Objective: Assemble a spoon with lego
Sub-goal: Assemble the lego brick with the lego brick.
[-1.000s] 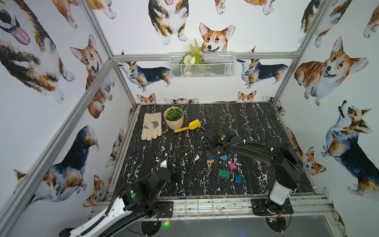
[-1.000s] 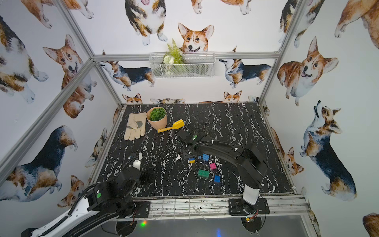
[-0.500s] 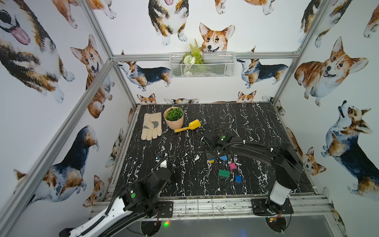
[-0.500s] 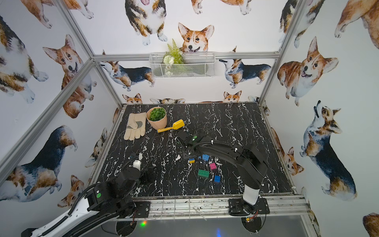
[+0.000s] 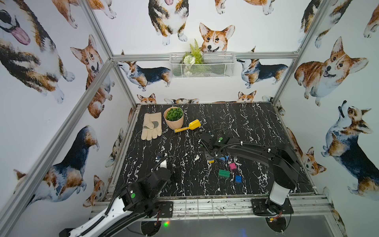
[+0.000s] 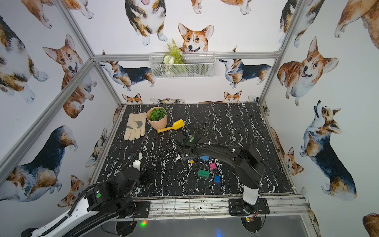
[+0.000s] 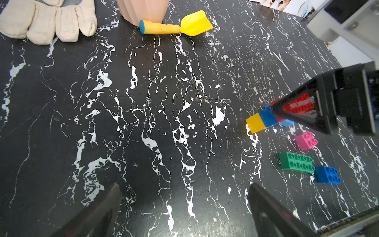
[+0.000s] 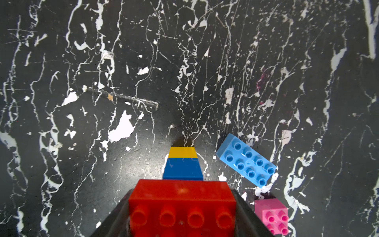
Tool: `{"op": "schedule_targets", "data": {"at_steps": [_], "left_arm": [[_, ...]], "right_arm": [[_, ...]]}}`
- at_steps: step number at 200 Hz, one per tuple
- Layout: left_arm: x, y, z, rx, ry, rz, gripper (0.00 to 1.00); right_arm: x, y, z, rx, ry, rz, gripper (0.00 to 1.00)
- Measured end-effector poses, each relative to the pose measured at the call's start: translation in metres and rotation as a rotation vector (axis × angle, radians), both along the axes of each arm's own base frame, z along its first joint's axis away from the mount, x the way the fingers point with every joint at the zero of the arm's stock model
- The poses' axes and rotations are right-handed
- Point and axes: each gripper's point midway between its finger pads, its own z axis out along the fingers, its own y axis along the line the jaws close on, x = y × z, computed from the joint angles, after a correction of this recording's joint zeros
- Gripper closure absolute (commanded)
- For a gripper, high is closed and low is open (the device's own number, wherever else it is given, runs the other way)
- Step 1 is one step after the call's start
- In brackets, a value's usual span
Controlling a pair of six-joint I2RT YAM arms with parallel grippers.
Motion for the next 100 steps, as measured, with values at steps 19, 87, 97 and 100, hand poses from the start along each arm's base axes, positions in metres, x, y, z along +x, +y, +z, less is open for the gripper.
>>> {"op": "schedule_targets", "data": {"at_steps": [19,87,97,100], "left_arm": [[0.0,0.0001,0.0001,0.0,-0.001,0.0,0.0],[0.0,0.0001,0.0002,-0.001,-0.001,0.0,0.0],[0.0,0.0001,0.0002,-0.001,-0.001,0.0,0.0],[0.0,0.0001,0.0002,-0.001,-0.001,0.0,0.0]], "right_arm": [[-0.0011,-0.0013,0.0006,0.013,-0.004,-0.011,0.7],[0.0011,-0.0039,-0.003,0.063,-0.005,-0.023,0.69],[0.0012,-0.0039,-0.0034,0.066,0.0,-0.024,0.68],[0.0013,-0.0039,-0.0034,0.066,0.001,-0.024,0.68]]}}
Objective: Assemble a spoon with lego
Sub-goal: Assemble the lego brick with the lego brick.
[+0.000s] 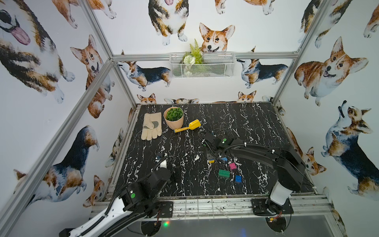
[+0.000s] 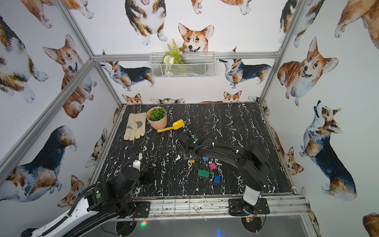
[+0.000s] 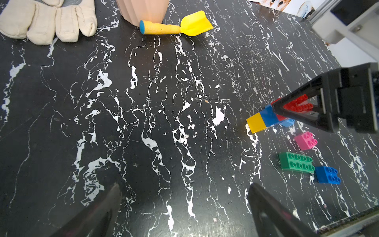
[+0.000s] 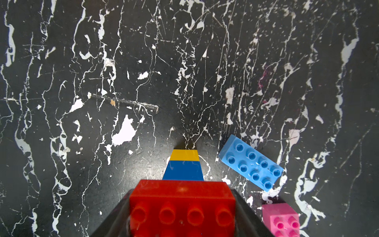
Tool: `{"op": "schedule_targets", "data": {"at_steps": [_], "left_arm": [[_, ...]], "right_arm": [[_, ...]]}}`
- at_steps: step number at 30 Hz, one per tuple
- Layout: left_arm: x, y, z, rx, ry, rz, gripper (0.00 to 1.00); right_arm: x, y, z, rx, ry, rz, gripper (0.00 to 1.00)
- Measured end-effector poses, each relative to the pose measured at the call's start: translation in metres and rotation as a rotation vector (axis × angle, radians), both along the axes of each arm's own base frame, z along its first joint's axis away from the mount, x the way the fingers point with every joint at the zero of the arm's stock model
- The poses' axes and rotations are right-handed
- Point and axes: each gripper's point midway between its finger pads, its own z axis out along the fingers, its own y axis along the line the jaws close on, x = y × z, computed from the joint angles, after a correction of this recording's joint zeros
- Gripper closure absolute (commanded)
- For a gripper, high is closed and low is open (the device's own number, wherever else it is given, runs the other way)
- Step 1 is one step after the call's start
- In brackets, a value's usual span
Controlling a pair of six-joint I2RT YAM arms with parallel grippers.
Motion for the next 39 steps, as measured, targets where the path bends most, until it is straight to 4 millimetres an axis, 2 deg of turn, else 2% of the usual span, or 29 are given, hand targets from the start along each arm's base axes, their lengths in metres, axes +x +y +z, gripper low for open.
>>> {"op": "schedule_targets", "data": {"at_steps": [13,26,39], "left_arm": [[0.0,0.0,-0.0001,0.001,0.0,0.0,0.0],[0.0,0.0,-0.0001,0.001,0.0,0.0,0.0],[-0.0003,-0.0001,0.0014,-0.007,-0.005,-0.002,0.0]], "right_arm": [[0.0009,0.0066,0.0032,-0.018,0.009,-0.005,0.65],[-0.0005,0.0083,0.0049,-0.01,-0.001,-0.036,0.48],[-0.0012,0.008,0.0063,-0.007,0.001,-0.039,0.35]]}}
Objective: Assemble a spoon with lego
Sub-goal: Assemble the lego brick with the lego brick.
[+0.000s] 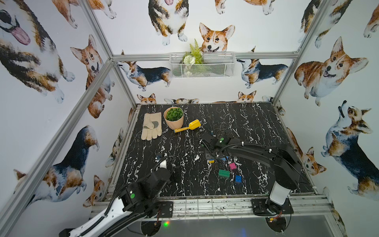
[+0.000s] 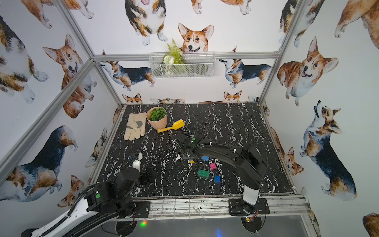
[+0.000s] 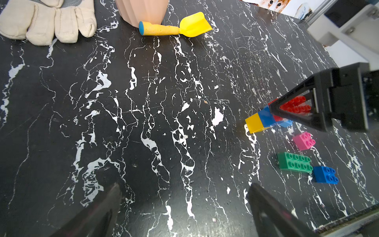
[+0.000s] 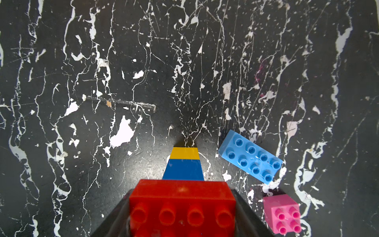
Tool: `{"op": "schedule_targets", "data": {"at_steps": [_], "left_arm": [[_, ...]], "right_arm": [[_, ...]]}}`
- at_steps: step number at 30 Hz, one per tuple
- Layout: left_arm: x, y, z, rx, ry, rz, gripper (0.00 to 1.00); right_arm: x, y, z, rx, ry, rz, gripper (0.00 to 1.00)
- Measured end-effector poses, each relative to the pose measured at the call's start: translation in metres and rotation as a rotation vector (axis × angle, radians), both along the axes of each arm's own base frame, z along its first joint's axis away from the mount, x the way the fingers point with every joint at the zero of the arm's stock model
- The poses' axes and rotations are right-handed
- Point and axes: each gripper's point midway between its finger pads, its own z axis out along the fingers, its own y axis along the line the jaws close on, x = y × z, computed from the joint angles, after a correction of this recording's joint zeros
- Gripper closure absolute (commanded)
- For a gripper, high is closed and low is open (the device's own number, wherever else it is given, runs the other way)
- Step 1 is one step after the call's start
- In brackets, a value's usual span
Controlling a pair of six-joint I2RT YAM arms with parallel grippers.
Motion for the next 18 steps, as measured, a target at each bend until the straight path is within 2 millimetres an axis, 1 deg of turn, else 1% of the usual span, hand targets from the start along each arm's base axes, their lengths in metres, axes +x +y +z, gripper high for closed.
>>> {"op": "schedule_targets", "data": {"at_steps": [5,6,11,13,14,17,18], "left_arm": [[-0.0002,-0.0002,0.0003,-0.002,-0.001,-0.002,0.0],[-0.0002,-0.0002,0.0004,-0.002,-0.001,-0.002,0.0],[-0.0003,-0.0004,0.0006,-0.003,-0.002,-0.003,0.0],[-0.0004,-0.0004,0.0007,-0.003,-0.003,-0.003,0.0],[-0.0003,-0.0003,0.0008,-0.004,-0.003,-0.003,0.0],[-0.0001,0.0001,0.0012,-0.004,-0.006,-0.001,0.0],[-0.0001,0.0001,0.0012,-0.003,-0.006,0.0,0.0]], "right_arm": [[-0.0036,0.003,-0.0001,0.016,0.021,0.006,0.26],[-0.0063,0.0041,-0.0011,0.022,0.037,0.01,0.26],[-0.0086,0.0034,-0.0017,0.021,0.049,0.009,0.18],[-0.0087,0.0035,-0.0013,0.022,0.049,0.01,0.14],[-0.0088,0.0039,-0.0008,0.024,0.049,0.01,0.07],[-0.0087,0.0039,0.0011,0.029,0.047,0.01,0.01],[-0.0087,0.0039,0.0029,0.033,0.045,0.011,0.0]]}}
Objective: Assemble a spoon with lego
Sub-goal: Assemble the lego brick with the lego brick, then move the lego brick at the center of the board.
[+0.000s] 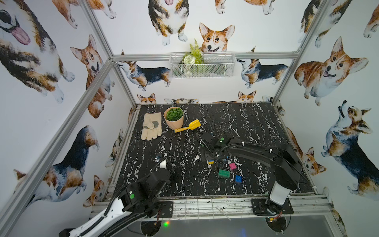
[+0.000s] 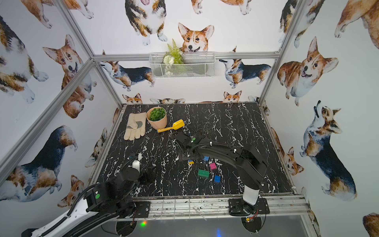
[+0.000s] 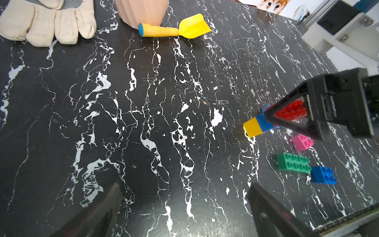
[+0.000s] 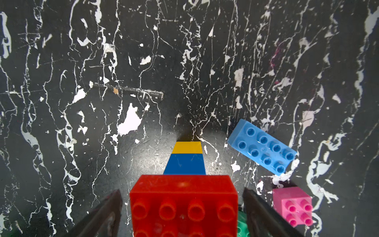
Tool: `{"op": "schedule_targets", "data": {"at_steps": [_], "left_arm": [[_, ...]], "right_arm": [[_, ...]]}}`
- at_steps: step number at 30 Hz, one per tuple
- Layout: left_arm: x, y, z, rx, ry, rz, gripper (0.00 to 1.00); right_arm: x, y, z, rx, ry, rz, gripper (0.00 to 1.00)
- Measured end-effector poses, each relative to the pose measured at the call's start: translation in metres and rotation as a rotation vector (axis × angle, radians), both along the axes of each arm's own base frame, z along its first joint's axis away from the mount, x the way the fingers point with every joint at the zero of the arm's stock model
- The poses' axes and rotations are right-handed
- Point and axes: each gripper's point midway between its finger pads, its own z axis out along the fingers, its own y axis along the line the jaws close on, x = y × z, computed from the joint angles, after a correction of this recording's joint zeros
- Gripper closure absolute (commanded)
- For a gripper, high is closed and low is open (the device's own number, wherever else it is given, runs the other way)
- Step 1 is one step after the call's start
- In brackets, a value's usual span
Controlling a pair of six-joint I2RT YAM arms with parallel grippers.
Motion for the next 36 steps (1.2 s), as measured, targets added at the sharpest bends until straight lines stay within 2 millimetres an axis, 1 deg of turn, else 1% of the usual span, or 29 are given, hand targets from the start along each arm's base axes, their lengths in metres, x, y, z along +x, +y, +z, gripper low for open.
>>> {"op": "schedule_targets", "data": {"at_steps": [3,8,12,13,14,15,19,21,23,28,33,36], "left_arm": [[0.0,0.0,0.0,0.0,-0.001,0.001,0.0],[0.0,0.0,0.0,0.0,-0.002,0.0,0.0],[0.0,0.0,0.001,-0.003,-0.004,0.0,0.0],[0.0,0.0,0.001,-0.003,-0.004,0.0,0.0],[0.0,0.0,0.001,-0.004,-0.005,0.0,0.0],[0.0,0.0,0.001,-0.004,-0.005,0.001,0.0],[0.0,0.001,0.001,-0.002,-0.005,0.002,0.0],[0.0,0.001,0.001,-0.001,-0.005,0.002,0.0],[0.0,0.001,0.001,0.0,-0.005,0.002,0.0],[0.0,0.001,0.0,0.005,-0.002,0.002,0.0],[0.0,0.001,0.001,0.004,-0.002,0.002,0.0],[0.0,0.001,0.001,0.004,-0.002,0.002,0.0]], "right_arm": [[-0.001,0.0,0.009,0.021,-0.01,0.004,0.0],[-0.006,-0.008,0.034,0.065,-0.048,0.015,0.0],[-0.007,-0.033,0.064,0.103,-0.097,0.008,0.0],[-0.006,-0.045,0.069,0.107,-0.105,-0.012,0.0],[-0.005,-0.051,0.071,0.109,-0.108,-0.022,0.0],[-0.004,-0.065,0.072,0.103,-0.114,-0.032,0.0],[-0.002,-0.112,0.061,0.073,-0.085,-0.089,0.01],[-0.004,-0.132,0.048,0.053,-0.046,-0.104,0.02],[-0.007,-0.14,0.036,0.032,-0.007,-0.092,0.04],[-0.015,-0.145,0.011,-0.002,0.082,-0.031,0.11],[-0.018,-0.136,-0.017,-0.034,0.17,0.041,0.15],[-0.017,-0.135,-0.033,-0.067,0.205,0.054,0.18]]}}
